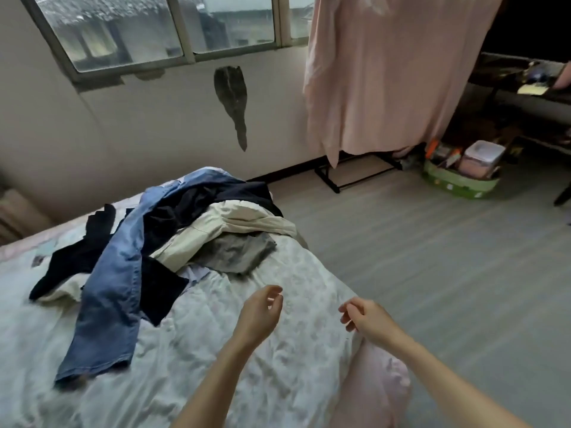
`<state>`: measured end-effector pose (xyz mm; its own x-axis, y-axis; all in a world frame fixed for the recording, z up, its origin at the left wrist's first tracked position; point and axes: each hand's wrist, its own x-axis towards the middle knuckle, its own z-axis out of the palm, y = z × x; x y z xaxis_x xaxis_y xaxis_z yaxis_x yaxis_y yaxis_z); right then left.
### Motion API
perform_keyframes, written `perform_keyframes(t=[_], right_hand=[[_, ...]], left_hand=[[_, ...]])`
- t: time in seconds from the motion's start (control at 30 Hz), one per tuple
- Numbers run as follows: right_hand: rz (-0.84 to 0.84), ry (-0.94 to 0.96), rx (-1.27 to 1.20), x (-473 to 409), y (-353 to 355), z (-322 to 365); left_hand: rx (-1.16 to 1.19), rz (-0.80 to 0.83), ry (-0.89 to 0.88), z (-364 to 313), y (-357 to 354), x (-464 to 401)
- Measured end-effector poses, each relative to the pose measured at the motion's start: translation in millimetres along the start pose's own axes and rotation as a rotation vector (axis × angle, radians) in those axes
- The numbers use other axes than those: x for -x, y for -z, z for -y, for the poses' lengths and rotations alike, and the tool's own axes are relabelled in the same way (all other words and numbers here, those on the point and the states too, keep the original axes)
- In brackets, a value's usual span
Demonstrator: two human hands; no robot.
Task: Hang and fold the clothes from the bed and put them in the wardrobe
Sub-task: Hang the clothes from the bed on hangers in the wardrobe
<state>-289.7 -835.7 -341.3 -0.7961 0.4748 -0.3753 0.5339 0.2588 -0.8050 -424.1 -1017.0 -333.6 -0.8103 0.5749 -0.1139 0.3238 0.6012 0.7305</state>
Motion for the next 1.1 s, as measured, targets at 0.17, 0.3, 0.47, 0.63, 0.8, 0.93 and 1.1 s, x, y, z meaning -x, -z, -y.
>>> perform_keyframes(t=[0.17,0.3,0.47,0.63,0.8,0.93,1.1], right_hand=[[0.022,0.075,0.011,-94,77,-9],[0.114,0.132,0.066,-167,152,-22],[0.141,0.173,0.1,-243,268,-28],[0.16,0.224,0.125,-317,329,-10],[0.337,0.266,0.151,-357,311,24],[0.392,0.322,0.123,-405,291,68],[0.391,0.37,0.125,-488,246,143]], left_hand=[[0.029,-0.084,0.02,-47,-52,-75],[0.054,-0.195,0.109,-90,-101,-136],[0.148,-0.261,0.221,-179,-168,-227],[0.171,-0.286,0.203,-245,-183,-293],[0.138,-0.388,0.339,-229,-154,-304],[0.135,-0.487,0.419,-198,-118,-340],[0.147,-0.57,0.439,-151,-52,-425]])
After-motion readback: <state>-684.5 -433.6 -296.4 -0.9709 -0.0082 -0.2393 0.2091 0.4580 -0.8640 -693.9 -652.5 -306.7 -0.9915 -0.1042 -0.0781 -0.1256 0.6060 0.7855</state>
